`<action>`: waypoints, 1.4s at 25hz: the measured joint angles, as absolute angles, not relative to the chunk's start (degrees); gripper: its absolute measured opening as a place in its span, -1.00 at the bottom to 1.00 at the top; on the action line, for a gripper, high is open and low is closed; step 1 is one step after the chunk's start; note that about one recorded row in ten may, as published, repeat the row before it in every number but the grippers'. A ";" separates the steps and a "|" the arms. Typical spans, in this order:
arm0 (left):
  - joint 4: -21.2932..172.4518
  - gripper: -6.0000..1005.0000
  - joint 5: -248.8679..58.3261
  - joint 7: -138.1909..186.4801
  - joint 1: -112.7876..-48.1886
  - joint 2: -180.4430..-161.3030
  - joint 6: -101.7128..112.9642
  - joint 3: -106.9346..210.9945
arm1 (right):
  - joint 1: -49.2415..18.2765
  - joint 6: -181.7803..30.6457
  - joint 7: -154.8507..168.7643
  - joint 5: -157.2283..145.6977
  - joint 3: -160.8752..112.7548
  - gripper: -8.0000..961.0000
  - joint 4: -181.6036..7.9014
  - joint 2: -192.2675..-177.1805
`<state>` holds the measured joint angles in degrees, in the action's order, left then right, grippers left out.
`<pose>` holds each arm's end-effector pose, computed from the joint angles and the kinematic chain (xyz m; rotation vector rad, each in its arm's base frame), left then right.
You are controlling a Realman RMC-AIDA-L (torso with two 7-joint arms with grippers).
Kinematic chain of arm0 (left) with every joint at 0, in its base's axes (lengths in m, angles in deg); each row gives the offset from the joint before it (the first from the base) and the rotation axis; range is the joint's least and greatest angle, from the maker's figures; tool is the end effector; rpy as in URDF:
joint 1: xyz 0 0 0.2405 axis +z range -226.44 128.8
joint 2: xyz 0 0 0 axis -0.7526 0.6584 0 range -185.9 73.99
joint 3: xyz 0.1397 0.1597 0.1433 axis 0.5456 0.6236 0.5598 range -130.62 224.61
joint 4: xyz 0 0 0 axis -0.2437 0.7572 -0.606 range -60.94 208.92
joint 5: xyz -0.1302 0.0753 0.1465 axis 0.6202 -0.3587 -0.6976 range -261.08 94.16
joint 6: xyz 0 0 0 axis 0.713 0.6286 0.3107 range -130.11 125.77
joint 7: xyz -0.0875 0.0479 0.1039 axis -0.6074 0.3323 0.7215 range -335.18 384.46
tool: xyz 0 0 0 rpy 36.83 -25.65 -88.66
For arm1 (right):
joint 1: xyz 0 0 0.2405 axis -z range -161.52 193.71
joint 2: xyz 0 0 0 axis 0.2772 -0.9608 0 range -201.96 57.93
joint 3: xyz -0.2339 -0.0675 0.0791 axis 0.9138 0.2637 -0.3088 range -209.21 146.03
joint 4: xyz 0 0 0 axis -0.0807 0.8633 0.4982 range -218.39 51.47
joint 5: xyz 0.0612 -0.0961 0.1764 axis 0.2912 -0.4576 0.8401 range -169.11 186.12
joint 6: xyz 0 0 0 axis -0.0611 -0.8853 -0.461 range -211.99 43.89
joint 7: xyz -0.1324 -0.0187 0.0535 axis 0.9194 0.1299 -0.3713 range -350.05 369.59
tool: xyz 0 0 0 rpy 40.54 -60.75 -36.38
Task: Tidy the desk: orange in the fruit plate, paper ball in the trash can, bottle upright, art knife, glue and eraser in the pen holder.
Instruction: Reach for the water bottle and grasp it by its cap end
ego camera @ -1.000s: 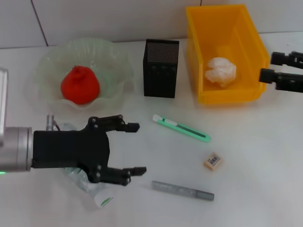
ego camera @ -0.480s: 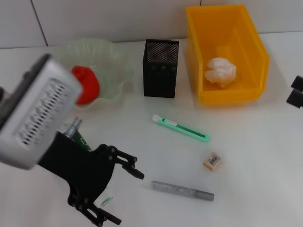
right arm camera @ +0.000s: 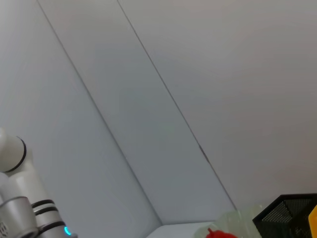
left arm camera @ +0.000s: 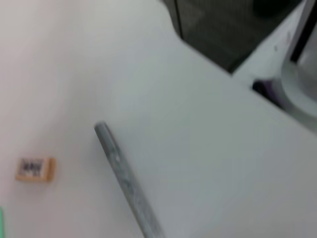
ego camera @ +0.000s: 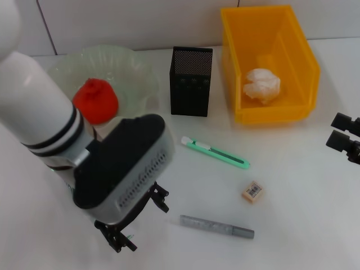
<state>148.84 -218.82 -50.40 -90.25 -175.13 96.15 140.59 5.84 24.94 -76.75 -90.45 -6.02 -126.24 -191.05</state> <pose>-0.1250 0.3098 -0.0518 2.6027 -1.0796 -0.5014 0.3200 0.2229 0.0754 -2.2853 0.8945 1.2075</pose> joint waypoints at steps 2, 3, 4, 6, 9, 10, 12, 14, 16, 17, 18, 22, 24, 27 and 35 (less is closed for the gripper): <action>148.59 0.68 -221.48 -52.27 -90.98 -175.19 94.26 144.71 | 5.55 24.91 -76.74 -90.74 -5.97 0.74 -125.78 -191.06; 148.57 0.68 -221.98 -52.54 -91.07 -175.19 94.08 145.50 | 5.40 24.89 -76.74 -90.77 -5.98 0.74 -125.60 -191.02; 148.56 0.68 -222.69 -52.94 -91.20 -175.19 93.93 146.62 | 5.28 24.87 -76.73 -90.79 -5.98 0.74 -125.48 -191.01; 148.58 0.67 -223.76 -53.84 -91.45 -175.19 93.91 148.06 | 5.03 24.75 -76.73 -90.81 -5.98 0.74 -125.34 -190.95; 148.65 0.63 -224.97 -54.85 -91.57 -175.18 93.84 149.40 | 4.88 24.59 -76.73 -90.81 -6.00 0.74 -125.33 -190.90; 148.65 0.61 -224.97 -54.85 -91.57 -175.18 93.84 149.40 | 4.78 24.55 -76.73 -90.82 -6.00 0.74 -125.33 -190.89; 148.69 0.58 -225.41 -55.19 -91.58 -175.18 93.72 149.61 | 4.49 24.51 -76.73 -90.85 -6.01 0.74 -125.31 -190.89; 148.51 0.55 -226.77 -56.08 -91.95 -175.16 93.36 150.34 | 4.21 24.51 -76.74 -91.04 -6.03 0.74 -125.29 -190.90; 148.13 0.52 -226.99 -56.51 -92.34 -175.15 93.49 150.80 | 3.89 24.47 -76.91 -91.50 -6.06 0.74 -125.29 -190.90; 148.13 0.50 -226.99 -56.51 -92.34 -175.15 93.49 150.80 | 3.89 24.47 -76.91 -91.50 -6.06 0.74 -125.29 -190.90; 148.59 0.49 -227.20 -57.40 -92.41 -175.13 94.29 152.07 | 3.86 24.46 -76.96 -91.59 -6.07 0.74 -125.29 -190.90; 150.07 0.50 -227.54 -58.43 -92.16 -175.13 95.76 153.16 | 3.80 24.45 -77.03 -91.69 -6.01 0.74 -125.29 -190.93; 149.38 0.50 -229.48 -58.69 -92.58 -175.13 94.91 153.55 | 3.77 24.45 -77.06 -91.70 -6.01 0.74 -125.29 -190.92; 148.77 0.50 -229.81 -58.61 -92.85 -175.13 93.80 153.69 | 3.70 24.42 -77.07 -91.70 -6.01 0.74 -125.29 -190.88; 147.46 0.50 -230.43 -58.57 -93.36 -175.13 92.76 155.06 | 3.93 24.42 -77.12 -91.78 -6.02 0.74 -125.29 -190.84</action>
